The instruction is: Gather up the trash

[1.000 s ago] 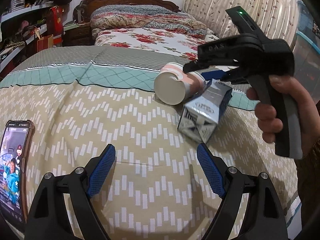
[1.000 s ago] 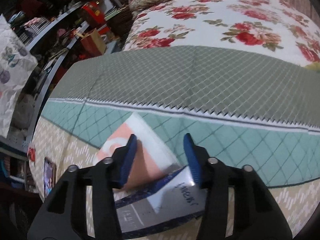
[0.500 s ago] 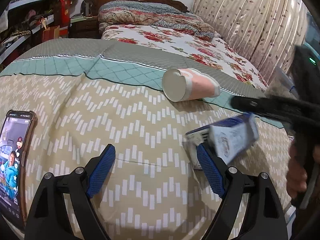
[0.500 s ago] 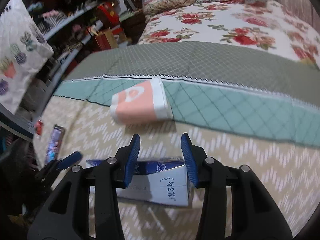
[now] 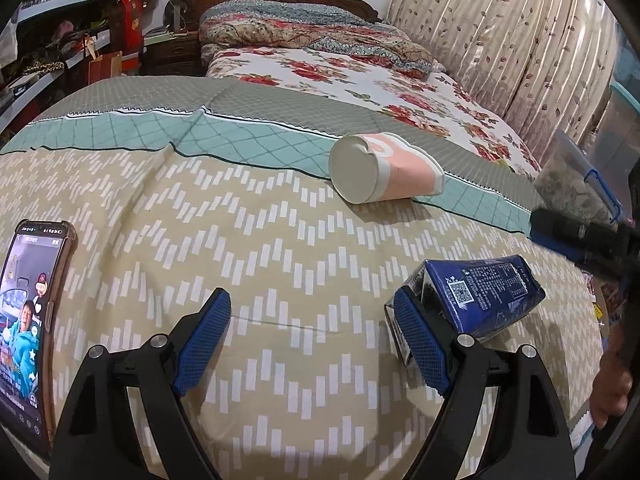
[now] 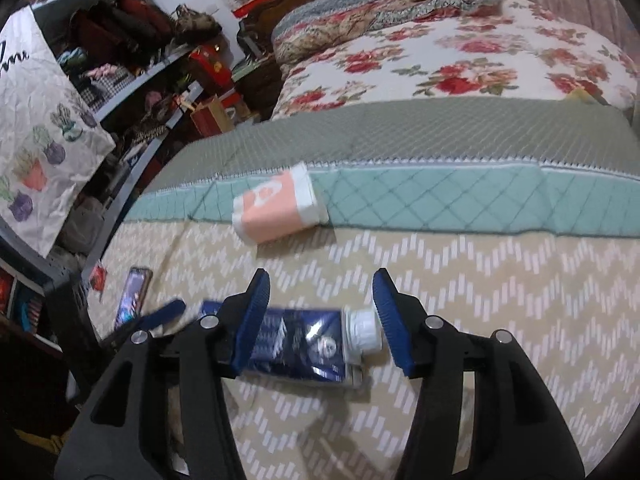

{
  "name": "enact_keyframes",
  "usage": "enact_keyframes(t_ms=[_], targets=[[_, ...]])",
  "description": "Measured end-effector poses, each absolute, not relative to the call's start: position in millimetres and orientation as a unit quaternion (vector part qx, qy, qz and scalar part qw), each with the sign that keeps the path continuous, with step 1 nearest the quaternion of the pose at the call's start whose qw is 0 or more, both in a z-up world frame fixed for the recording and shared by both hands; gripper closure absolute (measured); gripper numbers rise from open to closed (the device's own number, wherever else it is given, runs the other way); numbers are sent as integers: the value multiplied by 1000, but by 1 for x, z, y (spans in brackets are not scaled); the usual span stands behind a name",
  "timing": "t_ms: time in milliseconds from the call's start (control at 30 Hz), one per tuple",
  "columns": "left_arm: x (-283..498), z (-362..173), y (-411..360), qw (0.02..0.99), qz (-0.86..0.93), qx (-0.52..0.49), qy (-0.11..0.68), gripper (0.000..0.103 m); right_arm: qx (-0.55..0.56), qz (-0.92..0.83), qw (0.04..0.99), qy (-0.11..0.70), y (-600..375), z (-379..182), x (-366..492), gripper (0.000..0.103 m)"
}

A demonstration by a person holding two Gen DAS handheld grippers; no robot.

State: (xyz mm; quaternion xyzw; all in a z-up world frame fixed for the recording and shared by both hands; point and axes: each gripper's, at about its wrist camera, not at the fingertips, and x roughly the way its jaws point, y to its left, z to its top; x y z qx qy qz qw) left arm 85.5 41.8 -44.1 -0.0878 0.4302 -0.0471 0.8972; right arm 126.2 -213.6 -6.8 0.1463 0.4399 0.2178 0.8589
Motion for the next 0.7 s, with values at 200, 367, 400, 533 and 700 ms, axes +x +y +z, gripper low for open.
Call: enact_keyframes(t_ms=[200, 367, 400, 533, 700], targets=[[85, -44, 42, 897, -49, -89, 429, 23, 146, 221, 856, 445, -203, 3, 162, 30], [83, -43, 43, 898, -52, -94, 426, 23, 161, 233, 822, 494, -189, -9, 212, 25], [82, -43, 43, 899, -52, -94, 426, 23, 160, 234, 816, 504, -184, -12, 222, 25], [81, -43, 44, 899, -54, -94, 425, 23, 151, 228, 803, 530, -169, -22, 249, 24], [81, -43, 44, 899, -54, -95, 425, 23, 143, 258, 779, 553, -148, -36, 253, 45]])
